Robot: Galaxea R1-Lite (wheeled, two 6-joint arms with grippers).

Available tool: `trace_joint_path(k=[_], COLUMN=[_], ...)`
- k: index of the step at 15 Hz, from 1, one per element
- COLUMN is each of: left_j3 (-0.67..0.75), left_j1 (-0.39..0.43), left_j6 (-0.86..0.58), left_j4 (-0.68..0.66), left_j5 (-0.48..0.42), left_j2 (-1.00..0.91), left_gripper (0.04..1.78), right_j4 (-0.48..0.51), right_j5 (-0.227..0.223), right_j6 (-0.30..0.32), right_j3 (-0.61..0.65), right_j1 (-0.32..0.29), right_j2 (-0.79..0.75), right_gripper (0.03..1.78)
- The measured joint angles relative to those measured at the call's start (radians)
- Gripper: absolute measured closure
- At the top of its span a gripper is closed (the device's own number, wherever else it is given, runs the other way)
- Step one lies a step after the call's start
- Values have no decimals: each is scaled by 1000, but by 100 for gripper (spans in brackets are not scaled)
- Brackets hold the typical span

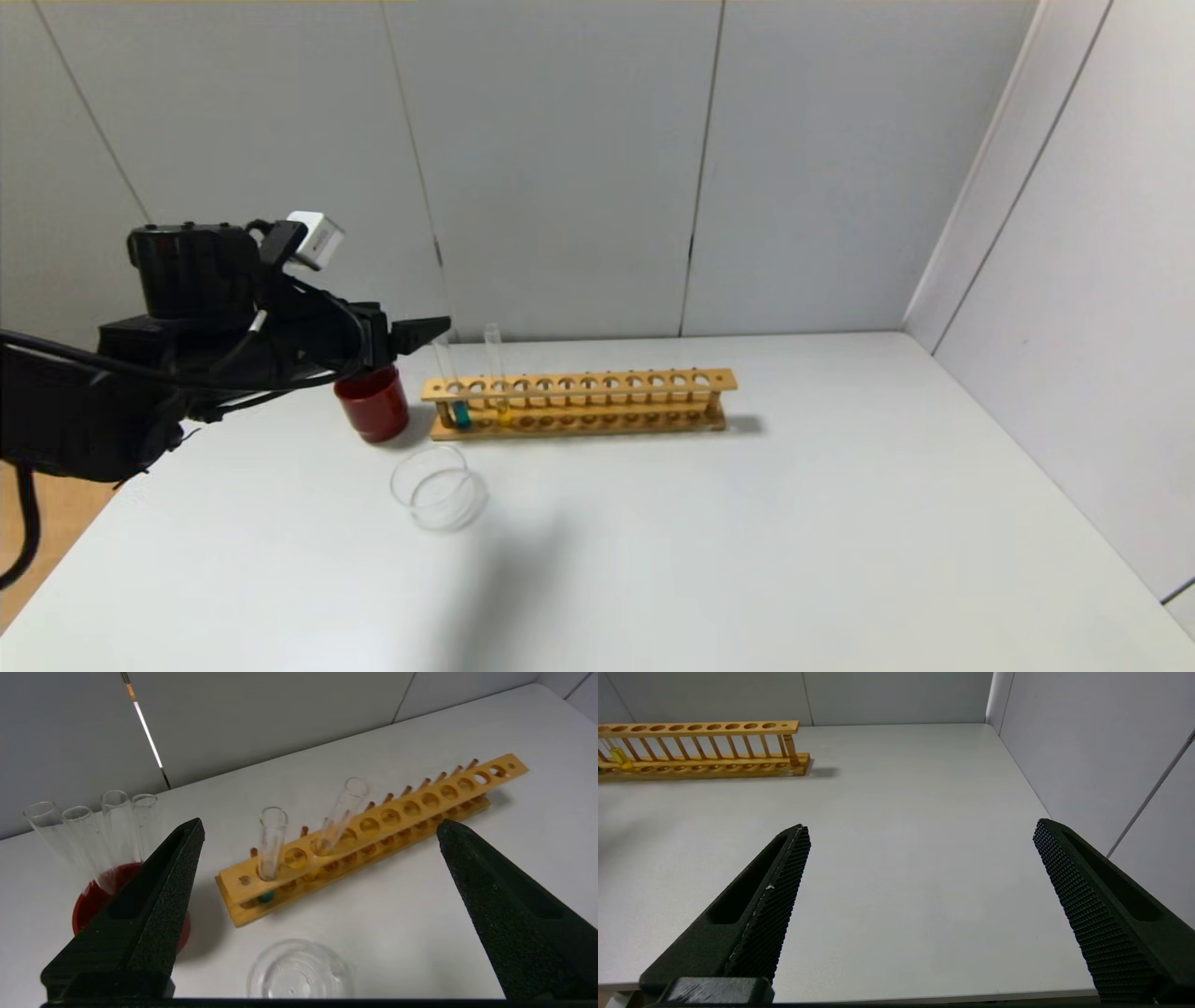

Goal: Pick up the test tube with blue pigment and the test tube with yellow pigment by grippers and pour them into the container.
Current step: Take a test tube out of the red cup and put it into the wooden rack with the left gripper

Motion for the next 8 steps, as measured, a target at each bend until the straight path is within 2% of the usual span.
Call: trace_joint_path(k=[8], left_j3=[-46], left_j1=[13], left_j6=[3], left_j4=[-20], left_j5=[0], left_j2=[182], left_gripper=[7], right_j4=[0], right_j5=[0], right_j6=[0], right_j3=[0], right_j1=[0], right_j2=[0], right_gripper=[6])
